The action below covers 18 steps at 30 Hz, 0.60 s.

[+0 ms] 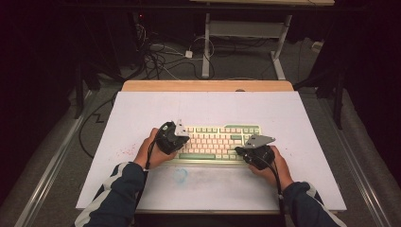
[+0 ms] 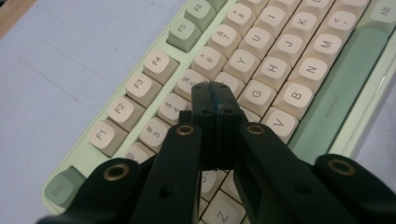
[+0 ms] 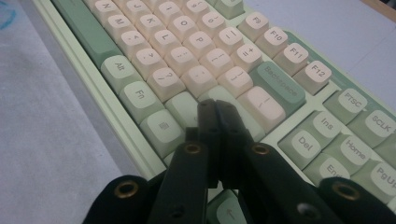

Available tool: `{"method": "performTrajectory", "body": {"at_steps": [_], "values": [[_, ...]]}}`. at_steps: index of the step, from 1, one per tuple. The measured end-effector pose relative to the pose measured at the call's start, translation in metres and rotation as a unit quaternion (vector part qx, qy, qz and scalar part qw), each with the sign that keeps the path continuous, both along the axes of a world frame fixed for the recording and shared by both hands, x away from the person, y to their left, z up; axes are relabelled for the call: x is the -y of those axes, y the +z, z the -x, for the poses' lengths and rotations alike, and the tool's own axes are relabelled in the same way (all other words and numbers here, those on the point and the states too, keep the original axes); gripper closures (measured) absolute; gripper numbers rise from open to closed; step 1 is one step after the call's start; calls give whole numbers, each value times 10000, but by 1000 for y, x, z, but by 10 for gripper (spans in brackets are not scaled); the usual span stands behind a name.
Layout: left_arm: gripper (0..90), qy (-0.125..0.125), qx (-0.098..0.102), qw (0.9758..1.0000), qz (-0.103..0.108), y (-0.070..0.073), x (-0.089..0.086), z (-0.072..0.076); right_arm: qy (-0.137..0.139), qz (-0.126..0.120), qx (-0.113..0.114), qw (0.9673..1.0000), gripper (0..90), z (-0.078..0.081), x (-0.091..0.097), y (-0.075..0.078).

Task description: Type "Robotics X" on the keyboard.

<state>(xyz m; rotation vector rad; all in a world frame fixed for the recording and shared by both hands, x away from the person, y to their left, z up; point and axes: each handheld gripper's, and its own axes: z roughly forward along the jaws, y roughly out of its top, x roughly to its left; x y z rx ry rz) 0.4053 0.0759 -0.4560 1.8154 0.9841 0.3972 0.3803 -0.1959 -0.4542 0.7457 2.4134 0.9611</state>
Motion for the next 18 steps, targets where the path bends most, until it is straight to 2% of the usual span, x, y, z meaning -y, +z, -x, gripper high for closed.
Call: {"method": "performTrajectory", "body": {"at_steps": [7, 12, 18], "values": [[872, -34, -37, 10000, -18, -1, 5, -4, 22, 11, 28, 10000, 900, 0, 0, 0], [873, -48, -76, 9999, -118, -4, 10, -7, 15, 8, 26, 10000, 900, 0, 0, 0], [872, -4, -64, 9999, -109, -5, 10, -10, 25, 26, 49, 10000, 900, 0, 0, 0]]}}
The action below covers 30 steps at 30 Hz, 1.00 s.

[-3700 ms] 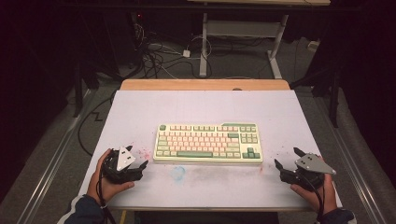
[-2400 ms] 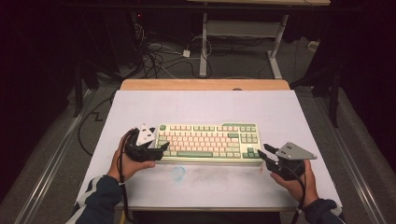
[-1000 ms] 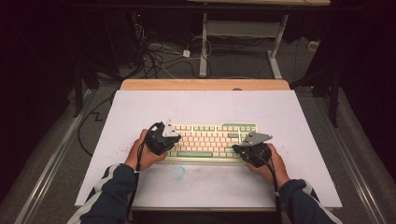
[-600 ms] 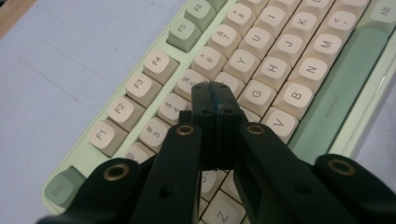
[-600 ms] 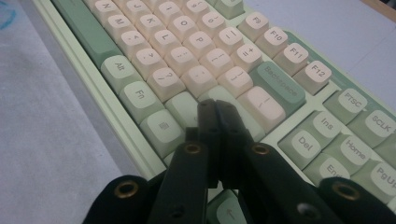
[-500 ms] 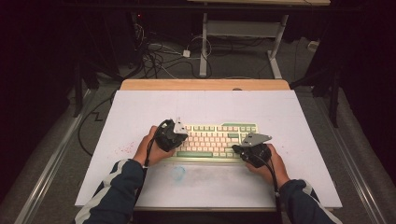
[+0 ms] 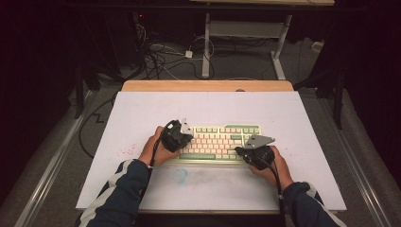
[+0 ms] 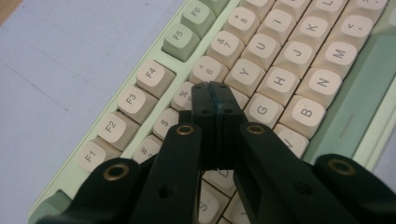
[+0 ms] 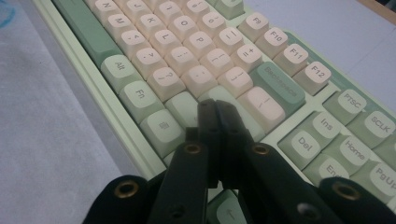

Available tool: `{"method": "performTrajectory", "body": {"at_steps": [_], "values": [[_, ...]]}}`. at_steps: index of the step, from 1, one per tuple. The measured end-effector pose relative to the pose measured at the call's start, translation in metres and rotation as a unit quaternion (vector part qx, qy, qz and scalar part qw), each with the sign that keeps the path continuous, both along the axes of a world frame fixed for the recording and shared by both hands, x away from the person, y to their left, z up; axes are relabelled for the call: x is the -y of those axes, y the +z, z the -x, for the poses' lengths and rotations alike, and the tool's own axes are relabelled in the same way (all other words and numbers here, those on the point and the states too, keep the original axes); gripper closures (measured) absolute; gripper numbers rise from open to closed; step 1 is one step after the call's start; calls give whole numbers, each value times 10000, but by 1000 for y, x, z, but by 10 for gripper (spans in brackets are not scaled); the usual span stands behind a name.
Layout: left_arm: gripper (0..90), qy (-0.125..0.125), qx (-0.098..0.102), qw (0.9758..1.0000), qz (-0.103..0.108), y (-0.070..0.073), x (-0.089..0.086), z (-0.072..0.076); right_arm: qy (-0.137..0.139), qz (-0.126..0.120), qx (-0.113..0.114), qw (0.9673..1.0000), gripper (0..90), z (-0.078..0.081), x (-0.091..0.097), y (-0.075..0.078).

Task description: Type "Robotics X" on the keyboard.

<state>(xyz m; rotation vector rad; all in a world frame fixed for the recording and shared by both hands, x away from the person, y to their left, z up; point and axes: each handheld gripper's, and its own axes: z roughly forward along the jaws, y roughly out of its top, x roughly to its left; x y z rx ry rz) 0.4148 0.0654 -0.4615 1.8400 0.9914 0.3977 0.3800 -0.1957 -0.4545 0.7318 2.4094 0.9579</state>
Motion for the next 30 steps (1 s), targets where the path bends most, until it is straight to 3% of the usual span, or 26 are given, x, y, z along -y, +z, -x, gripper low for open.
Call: {"method": "performTrajectory", "body": {"at_steps": [7, 10, 24, 27, 30], "values": [[867, 25, -21, 10000, 20, 0, -1, -1, -6, 16, 16, 10000, 900, 1, 0, 0], [871, 14, -75, 9999, -72, -3, 0, -1, 0, 46, 65, 10000, 900, 1, -1, 0], [863, 43, 108, 9999, 62, 5, -3, 2, -3, 53, 63, 10000, 900, 2, -1, 0], [854, 48, 179, 9998, 111, 8, -5, 3, 18, 68, 84, 9999, 900, 2, -1, 0], [831, 114, 416, 9985, 338, 17, -12, 9, 3, 63, 67, 10000, 900, 2, -2, 0]]}}
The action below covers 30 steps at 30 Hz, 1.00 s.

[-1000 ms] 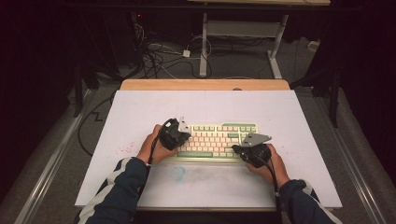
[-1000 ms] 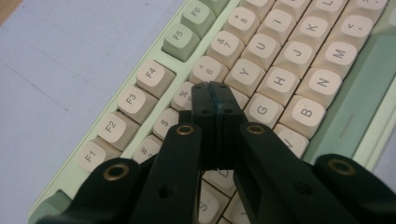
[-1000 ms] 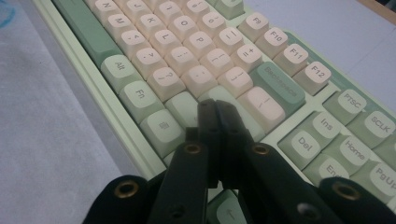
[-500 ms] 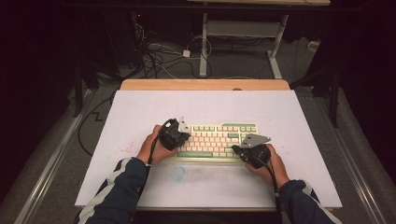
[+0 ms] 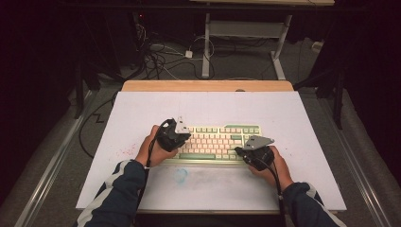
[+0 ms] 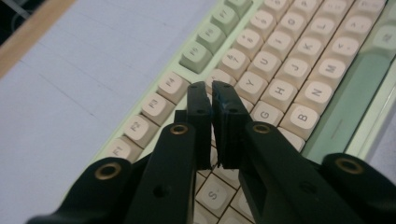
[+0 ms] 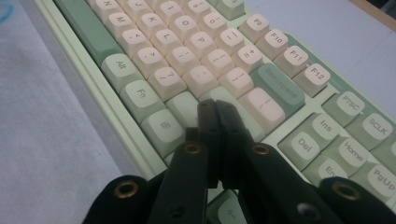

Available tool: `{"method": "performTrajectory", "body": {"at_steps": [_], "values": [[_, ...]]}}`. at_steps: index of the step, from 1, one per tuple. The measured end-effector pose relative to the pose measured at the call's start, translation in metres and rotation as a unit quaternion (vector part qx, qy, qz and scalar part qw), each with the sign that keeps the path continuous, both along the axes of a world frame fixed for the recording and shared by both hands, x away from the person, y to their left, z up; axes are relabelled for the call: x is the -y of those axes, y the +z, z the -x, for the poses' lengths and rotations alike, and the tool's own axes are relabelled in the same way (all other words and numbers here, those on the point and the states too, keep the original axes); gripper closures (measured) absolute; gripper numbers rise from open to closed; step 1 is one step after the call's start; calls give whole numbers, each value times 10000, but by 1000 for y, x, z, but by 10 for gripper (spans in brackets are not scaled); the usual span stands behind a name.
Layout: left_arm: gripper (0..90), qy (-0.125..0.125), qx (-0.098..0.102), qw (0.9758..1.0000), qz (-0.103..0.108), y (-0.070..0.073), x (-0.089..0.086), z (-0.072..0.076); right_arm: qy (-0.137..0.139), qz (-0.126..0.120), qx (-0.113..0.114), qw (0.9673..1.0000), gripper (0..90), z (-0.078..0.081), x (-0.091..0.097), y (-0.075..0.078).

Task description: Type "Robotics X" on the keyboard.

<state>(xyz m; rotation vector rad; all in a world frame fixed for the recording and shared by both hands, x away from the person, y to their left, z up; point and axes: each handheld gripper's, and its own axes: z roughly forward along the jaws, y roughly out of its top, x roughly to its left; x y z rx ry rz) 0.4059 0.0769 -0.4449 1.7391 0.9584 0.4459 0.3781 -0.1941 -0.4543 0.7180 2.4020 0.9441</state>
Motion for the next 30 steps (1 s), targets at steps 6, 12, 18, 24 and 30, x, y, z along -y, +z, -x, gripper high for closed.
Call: {"method": "performTrajectory", "body": {"at_steps": [6, 12, 18, 24, 30], "values": [[687, -6, 281, 9993, 253, 5, -13, 12, -30, -249, 11, 9997, 900, 1, 5, 8], [433, -69, 546, 9970, 550, 12, -32, 28, -32, -350, 141, 9993, 900, 5, 10, 15], [245, 333, 880, 9939, 582, 8, -50, 43, -35, -439, 224, 9988, 900, 9, 14, 22], [213, 488, 943, 9921, 665, -2, -65, 54, -19, -429, 258, 9987, 900, 11, 15, 24], [208, 575, 812, 9922, 754, -9, -74, 61, -10, -427, 250, 9988, 900, 11, 16, 24]]}}
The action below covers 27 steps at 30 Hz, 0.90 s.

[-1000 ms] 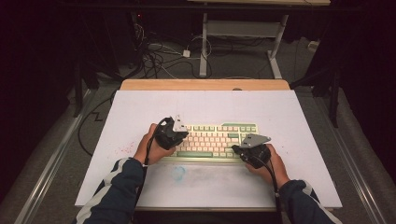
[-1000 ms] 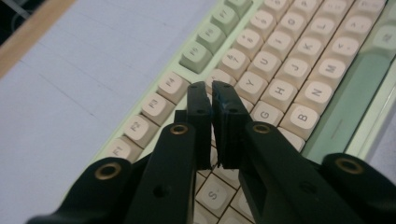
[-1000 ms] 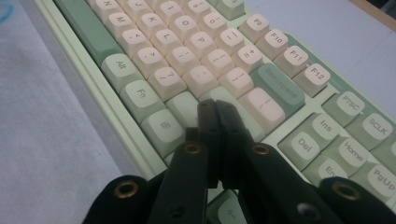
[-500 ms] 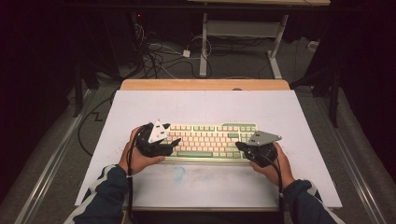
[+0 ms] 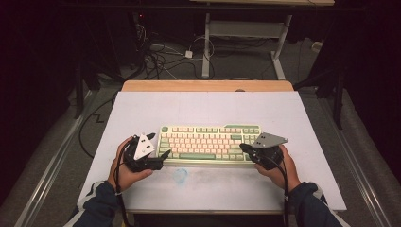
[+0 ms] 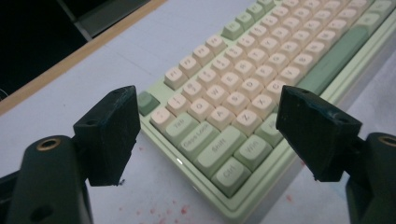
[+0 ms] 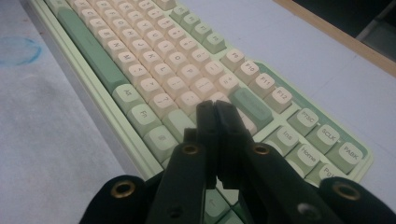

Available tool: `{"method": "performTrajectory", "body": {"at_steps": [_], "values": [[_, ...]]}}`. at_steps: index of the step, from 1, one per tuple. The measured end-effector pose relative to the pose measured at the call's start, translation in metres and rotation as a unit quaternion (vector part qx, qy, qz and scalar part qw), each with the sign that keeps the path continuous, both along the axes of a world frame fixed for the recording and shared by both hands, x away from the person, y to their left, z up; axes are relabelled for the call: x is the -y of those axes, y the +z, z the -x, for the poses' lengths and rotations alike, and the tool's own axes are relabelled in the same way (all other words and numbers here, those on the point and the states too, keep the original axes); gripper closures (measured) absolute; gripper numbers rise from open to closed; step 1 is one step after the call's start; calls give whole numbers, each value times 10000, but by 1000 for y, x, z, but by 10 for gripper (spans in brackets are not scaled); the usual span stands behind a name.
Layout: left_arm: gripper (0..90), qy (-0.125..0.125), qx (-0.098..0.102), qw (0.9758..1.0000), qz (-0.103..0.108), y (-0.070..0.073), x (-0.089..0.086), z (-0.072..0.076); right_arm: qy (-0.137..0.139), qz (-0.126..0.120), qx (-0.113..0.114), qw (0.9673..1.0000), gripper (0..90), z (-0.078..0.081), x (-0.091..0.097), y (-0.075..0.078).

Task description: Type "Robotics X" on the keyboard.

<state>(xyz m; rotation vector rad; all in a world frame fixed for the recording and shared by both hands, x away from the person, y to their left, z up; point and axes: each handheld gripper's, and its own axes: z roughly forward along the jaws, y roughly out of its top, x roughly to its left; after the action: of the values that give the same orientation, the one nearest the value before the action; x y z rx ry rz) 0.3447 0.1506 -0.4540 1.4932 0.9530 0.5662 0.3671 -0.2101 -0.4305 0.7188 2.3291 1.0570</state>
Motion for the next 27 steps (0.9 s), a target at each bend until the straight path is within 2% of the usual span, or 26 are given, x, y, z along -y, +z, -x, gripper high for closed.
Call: {"method": "performTrajectory", "body": {"at_steps": [5, 7, 8, 10, 12, 16, 20, 27], "values": [[195, 98, -111, 9997, -174, -12, -5, 10, -18, -3, -7, 10000, 900, -1, 1, 0], [192, 107, -142, 9997, -169, -13, -6, 11, -13, -18, -14, 10000, 900, -1, 1, 1], [191, 163, -165, 9994, -244, -16, -7, 13, -6, -26, -14, 10000, 900, -2, 0, 1], [191, 208, -185, 9993, -265, -16, -8, 14, -10, -39, -1, 10000, 900, -3, 0, 2], [188, 304, -205, 9992, -183, -15, -11, 16, 19, -45, -2, 10000, 900, -6, -3, 3], [188, 320, -305, 9988, -190, -17, -14, 19, 77, -37, -10, 10000, 900, -9, -10, 5], [187, 311, -321, 9986, -266, -19, -13, 19, 105, -36, -19, 9999, 900, -13, -15, 6], [188, 225, -356, 9987, -280, -21, -12, 18, 134, 17, -55, 9999, 900, -26, -30, 5]]}}
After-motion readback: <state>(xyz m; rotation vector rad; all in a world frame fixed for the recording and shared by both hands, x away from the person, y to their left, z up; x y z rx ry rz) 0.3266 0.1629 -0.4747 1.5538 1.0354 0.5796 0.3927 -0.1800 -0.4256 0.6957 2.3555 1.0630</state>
